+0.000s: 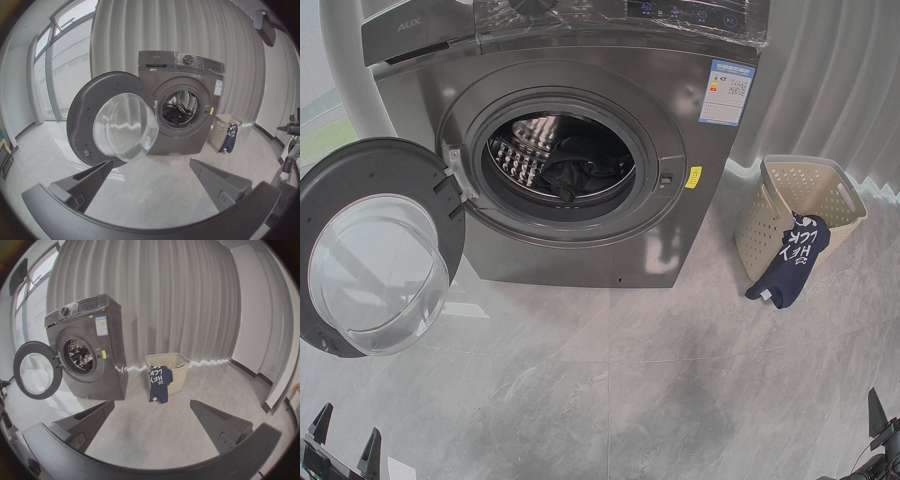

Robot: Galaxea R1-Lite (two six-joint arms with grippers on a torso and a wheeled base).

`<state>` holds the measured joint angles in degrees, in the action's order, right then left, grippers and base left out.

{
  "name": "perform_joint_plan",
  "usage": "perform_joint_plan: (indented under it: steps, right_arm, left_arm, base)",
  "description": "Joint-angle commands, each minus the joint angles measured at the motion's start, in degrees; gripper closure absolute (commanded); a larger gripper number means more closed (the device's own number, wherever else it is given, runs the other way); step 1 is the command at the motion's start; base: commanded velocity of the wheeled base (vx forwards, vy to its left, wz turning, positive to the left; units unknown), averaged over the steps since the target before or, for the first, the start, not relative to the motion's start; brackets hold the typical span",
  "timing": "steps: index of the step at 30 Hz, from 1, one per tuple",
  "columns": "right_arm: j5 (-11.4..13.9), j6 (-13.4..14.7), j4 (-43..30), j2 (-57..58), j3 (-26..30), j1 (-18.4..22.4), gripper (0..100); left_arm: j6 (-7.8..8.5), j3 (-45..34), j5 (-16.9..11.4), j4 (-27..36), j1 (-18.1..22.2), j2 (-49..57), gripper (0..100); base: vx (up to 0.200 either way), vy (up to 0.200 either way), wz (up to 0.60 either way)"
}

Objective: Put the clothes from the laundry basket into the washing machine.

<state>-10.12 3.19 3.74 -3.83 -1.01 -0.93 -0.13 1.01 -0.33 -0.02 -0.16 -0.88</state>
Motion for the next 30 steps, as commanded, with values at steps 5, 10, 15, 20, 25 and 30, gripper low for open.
perform_joint_plan:
  steps: [5,10,15,20,25,30]
  right_arm:
    - [7.8,-3.7,-3.7,3.4,1.0,1.3,0]
    - [8.1,-3.6,-3.7,3.6,1.0,1.2,0]
    - [8.1,-3.6,-3.7,3.5,1.0,1.2,0]
    - [8.1,-3.6,-3.7,3.5,1.0,1.2,0]
    - [8.1,-3.6,-3.7,3.6,1.0,1.2,0]
    - [8.1,-3.6,-3.7,3.5,1.0,1.2,0]
  left_arm:
    - [0.40,-1.0,0.2,0.4,0.1,0.9,0]
    - [0.31,-1.0,0.2,0.4,0.1,0.9,0]
    - [0.22,-1.0,0.2,0.4,0.1,0.9,0]
    - [0.13,-1.0,0.2,0.4,0.1,0.9,0]
    - [0.22,-1.0,0.2,0.4,0.1,0.9,0]
    - [0.22,-1.0,0.2,0.4,0.1,0.9,0]
  base:
    - [0.000,0.000,0.00]
    - [0.000,-0.080,0.00]
    - [0.000,-0.200,0.00]
    - [0.000,-0.200,0.00]
    - [0.000,-0.200,0.00]
    - [0.000,-0.200,0.00]
